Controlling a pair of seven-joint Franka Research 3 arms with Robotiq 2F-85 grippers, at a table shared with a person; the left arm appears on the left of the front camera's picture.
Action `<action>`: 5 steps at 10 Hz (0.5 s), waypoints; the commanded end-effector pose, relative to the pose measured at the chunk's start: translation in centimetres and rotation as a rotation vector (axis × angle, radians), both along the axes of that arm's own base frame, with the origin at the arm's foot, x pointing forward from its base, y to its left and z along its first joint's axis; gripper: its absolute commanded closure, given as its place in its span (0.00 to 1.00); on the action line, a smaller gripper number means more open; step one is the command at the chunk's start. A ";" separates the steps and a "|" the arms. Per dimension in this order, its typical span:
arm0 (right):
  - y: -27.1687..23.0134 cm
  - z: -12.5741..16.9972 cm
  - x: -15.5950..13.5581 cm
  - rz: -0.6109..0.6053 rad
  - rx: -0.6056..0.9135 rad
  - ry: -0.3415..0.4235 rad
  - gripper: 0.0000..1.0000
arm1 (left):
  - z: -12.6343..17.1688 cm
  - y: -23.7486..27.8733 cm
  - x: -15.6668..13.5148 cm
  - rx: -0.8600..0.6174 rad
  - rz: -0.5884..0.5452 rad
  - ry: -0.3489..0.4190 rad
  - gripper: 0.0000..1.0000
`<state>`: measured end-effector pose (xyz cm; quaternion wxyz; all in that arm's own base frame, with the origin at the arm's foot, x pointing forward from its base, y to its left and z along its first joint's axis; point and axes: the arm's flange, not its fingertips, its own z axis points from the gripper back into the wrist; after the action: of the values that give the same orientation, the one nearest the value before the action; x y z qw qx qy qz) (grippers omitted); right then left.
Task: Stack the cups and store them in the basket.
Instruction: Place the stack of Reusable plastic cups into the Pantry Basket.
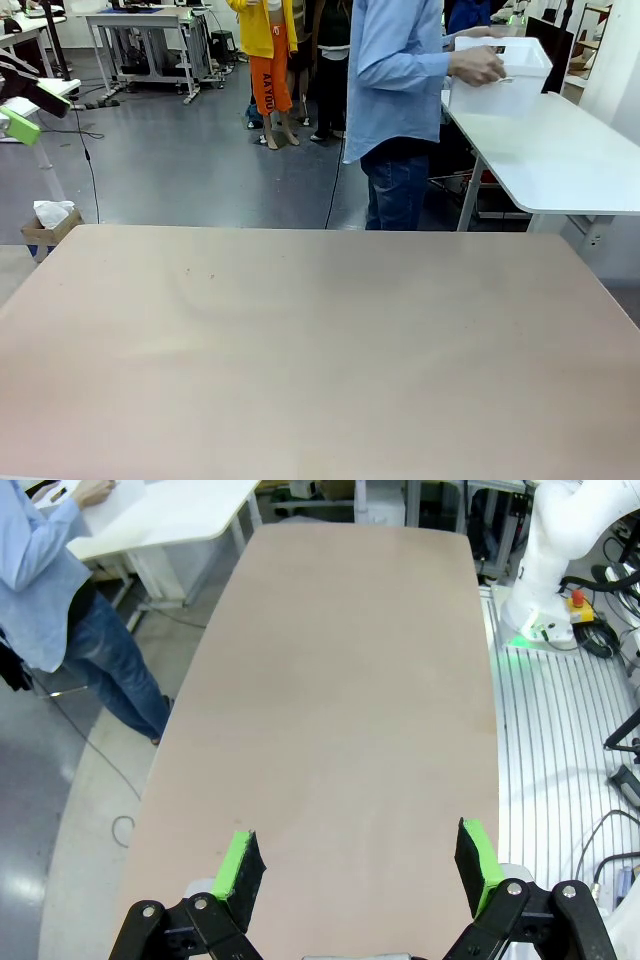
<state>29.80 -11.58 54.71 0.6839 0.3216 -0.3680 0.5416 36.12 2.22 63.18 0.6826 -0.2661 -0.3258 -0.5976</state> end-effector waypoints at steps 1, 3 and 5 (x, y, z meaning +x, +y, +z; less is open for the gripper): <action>0.0 -0.1 -0.1 0.010 0.017 -0.024 0.00 | 0.2 -0.2 -0.1 -0.016 0.001 0.003 0.00; 0.0 -0.1 -0.1 0.010 0.017 -0.024 0.00 | 0.2 -0.2 -0.1 -0.016 0.001 0.003 0.00; 0.0 -0.1 -0.1 0.010 0.017 -0.024 0.00 | 0.2 -0.2 -0.1 -0.016 0.001 0.003 0.00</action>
<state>29.80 -11.58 54.71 0.6839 0.3216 -0.3681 0.5417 36.12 2.22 63.18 0.6826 -0.2661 -0.3258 -0.5976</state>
